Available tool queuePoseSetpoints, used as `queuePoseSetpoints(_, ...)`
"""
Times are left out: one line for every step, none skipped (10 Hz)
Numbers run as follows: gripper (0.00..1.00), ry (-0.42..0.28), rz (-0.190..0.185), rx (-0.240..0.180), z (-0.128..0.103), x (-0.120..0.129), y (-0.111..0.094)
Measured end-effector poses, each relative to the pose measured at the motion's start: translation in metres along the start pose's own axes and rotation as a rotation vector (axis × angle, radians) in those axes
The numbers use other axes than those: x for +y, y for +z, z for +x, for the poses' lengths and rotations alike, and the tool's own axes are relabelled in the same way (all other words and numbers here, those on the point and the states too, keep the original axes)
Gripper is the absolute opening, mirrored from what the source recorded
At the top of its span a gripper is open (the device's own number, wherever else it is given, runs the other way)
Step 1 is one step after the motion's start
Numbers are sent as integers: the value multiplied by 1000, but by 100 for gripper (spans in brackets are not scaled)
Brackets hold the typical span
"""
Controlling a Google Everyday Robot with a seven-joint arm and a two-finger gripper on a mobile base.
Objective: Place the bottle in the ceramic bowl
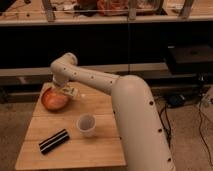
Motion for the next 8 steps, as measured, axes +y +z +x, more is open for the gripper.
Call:
queuePoseSetpoints(2,-9,13,43,7,-2,-3)
queuePoseSetpoints(2,-14,20,73,10,-1,-5)
queuePoseSetpoints(2,-25,26,88,15,-1,-5)
queuePoseSetpoints(2,-40,37,91,23,-4,-2)
queuePoseSetpoints(2,-58,47,90,33,-8,4)
queuePoseSetpoints(2,-78,57,89,43,-12,9)
queuePoseSetpoints(2,-94,63,93,50,-14,11)
queuePoseSetpoints(2,-110,69,98,56,-16,12)
